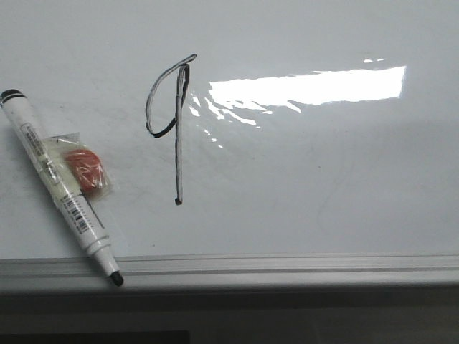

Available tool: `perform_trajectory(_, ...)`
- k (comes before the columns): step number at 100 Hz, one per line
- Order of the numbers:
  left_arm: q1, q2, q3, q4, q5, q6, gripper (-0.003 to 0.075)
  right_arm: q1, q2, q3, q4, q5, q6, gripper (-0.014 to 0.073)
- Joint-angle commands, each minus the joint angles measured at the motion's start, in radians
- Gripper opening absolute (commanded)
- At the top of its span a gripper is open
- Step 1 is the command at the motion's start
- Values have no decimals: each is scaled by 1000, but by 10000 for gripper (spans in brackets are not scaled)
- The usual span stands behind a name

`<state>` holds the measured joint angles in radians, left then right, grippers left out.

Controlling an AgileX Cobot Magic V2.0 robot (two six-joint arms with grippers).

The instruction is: Write number 9 on whiteboard

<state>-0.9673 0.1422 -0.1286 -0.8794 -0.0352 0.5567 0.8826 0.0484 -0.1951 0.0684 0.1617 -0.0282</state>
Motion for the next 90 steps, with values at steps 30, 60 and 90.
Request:
perform_trajectory(30, 312, -4, 7, 328, -16, -219, -20, -1, 9, -25, -11, -75, -8, -64)
perform_trajectory(60, 719, -111, 79, 714, 77, -480, -20, -1, 9, -25, -11, -75, -8, -64)
perform_trajectory(90, 894, -175, 163, 802, 104, -593, -20, -1, 9, -25, -11, -75, -8, -63)
